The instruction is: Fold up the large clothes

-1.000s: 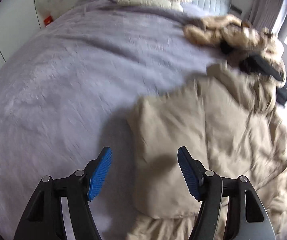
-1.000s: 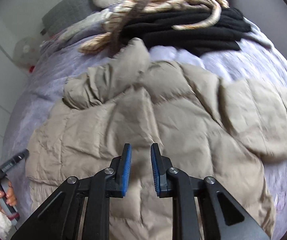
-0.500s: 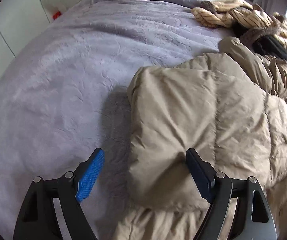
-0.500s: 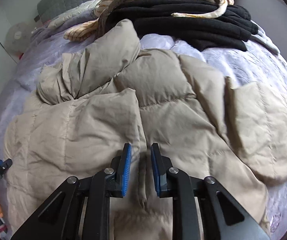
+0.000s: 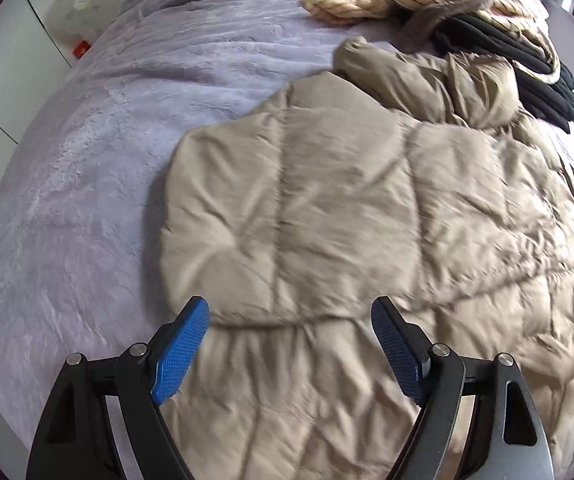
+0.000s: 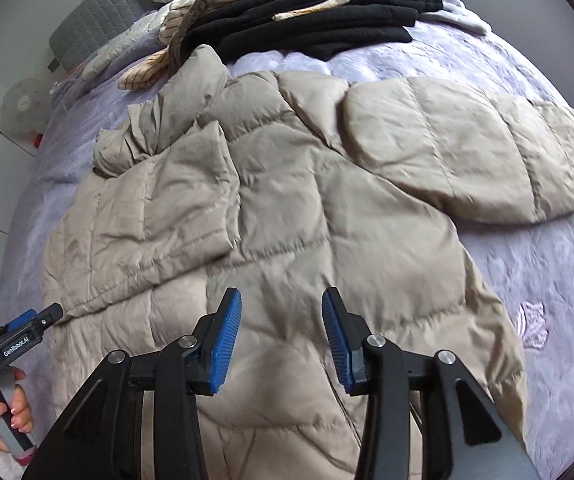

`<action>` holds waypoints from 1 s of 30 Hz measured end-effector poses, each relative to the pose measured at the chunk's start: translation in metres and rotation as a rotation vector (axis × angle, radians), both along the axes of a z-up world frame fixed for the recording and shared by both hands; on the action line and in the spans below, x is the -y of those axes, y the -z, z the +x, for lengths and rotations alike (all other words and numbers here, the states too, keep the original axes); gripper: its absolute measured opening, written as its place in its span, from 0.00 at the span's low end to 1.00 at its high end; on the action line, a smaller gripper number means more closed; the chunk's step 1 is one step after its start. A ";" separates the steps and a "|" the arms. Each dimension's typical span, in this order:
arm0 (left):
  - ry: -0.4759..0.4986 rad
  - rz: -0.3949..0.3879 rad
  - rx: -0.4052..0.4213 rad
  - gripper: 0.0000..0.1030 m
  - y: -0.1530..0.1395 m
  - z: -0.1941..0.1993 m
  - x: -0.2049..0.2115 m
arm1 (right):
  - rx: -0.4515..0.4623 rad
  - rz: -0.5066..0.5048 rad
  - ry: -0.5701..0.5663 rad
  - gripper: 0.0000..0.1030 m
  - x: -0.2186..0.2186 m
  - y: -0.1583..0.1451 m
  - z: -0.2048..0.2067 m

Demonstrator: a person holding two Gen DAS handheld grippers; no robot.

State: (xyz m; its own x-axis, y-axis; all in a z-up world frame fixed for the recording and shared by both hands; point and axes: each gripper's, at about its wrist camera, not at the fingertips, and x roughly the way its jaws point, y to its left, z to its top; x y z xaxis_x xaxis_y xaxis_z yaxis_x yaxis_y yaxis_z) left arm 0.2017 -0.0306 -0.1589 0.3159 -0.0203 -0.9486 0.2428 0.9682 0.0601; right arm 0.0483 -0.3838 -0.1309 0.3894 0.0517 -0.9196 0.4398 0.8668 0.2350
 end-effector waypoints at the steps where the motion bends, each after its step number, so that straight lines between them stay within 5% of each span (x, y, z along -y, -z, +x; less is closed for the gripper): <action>1: -0.002 -0.001 -0.014 0.82 0.000 -0.002 0.003 | -0.001 0.005 0.002 0.46 0.002 0.001 -0.004; 6: 0.008 0.012 -0.034 0.82 0.001 -0.016 0.027 | -0.002 0.025 0.016 0.54 0.012 0.001 -0.019; 8: 0.025 0.032 -0.036 1.00 0.003 -0.022 0.040 | -0.003 0.033 0.022 0.57 0.018 0.001 -0.024; 11: 0.051 0.044 -0.027 1.00 0.001 -0.031 0.060 | -0.002 0.045 0.035 0.60 0.029 0.001 -0.032; 19: 0.124 0.074 -0.033 1.00 0.001 -0.046 0.116 | 0.039 0.087 0.080 0.88 0.071 -0.005 -0.053; 20: 0.132 0.075 -0.035 1.00 0.001 -0.048 0.123 | 0.049 0.097 0.090 1.00 0.077 -0.006 -0.056; 30: 0.199 0.101 -0.041 1.00 0.004 -0.059 0.181 | 0.107 0.183 0.248 1.00 0.154 -0.003 -0.084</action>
State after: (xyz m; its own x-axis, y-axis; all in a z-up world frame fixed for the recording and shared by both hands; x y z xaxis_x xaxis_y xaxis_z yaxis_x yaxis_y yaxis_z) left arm 0.1427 -0.2119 -0.1626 0.2767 0.0177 -0.9608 0.4327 0.8904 0.1410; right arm -0.0360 -0.5374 -0.1282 0.5050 0.1041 -0.8568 0.5964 0.6754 0.4337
